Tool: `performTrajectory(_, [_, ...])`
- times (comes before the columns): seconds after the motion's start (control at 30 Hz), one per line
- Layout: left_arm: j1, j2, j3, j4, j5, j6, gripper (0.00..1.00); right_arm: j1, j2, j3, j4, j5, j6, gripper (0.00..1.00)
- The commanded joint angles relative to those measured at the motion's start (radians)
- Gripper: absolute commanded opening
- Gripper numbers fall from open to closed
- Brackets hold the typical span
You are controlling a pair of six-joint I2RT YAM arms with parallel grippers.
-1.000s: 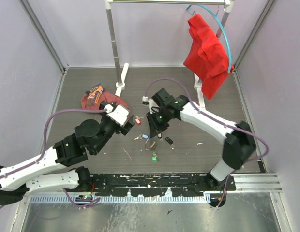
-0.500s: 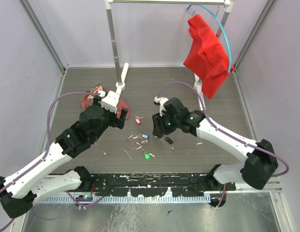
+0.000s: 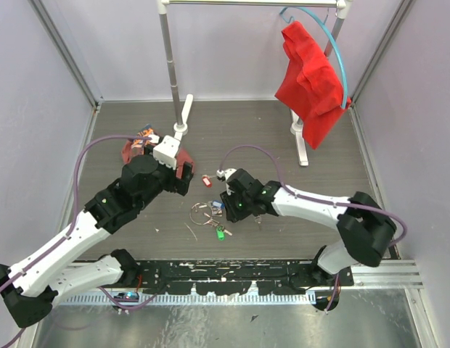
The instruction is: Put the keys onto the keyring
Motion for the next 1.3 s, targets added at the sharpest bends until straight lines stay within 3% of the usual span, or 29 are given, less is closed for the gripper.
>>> performTrajectory(0.0, [0.006,-0.008,0.048,-0.010,0.010,-0.009,0.91,-0.002,0.077,0.084,0.105,0.010,-0.067,0.35])
performTrajectory(0.57, [0.013,-0.081,0.079,-0.068,-0.118,-0.002,0.90,0.040,0.314,0.348,0.073,-0.162,-0.235,0.37])
performTrajectory(0.87, [0.012,-0.124,0.086,-0.086,-0.164,0.014,0.90,0.071,0.421,0.447,-0.004,-0.136,-0.277,0.37])
performTrajectory(1.27, [0.013,-0.126,0.082,-0.086,-0.150,0.017,0.90,0.096,0.463,0.463,-0.040,-0.071,-0.294,0.37])
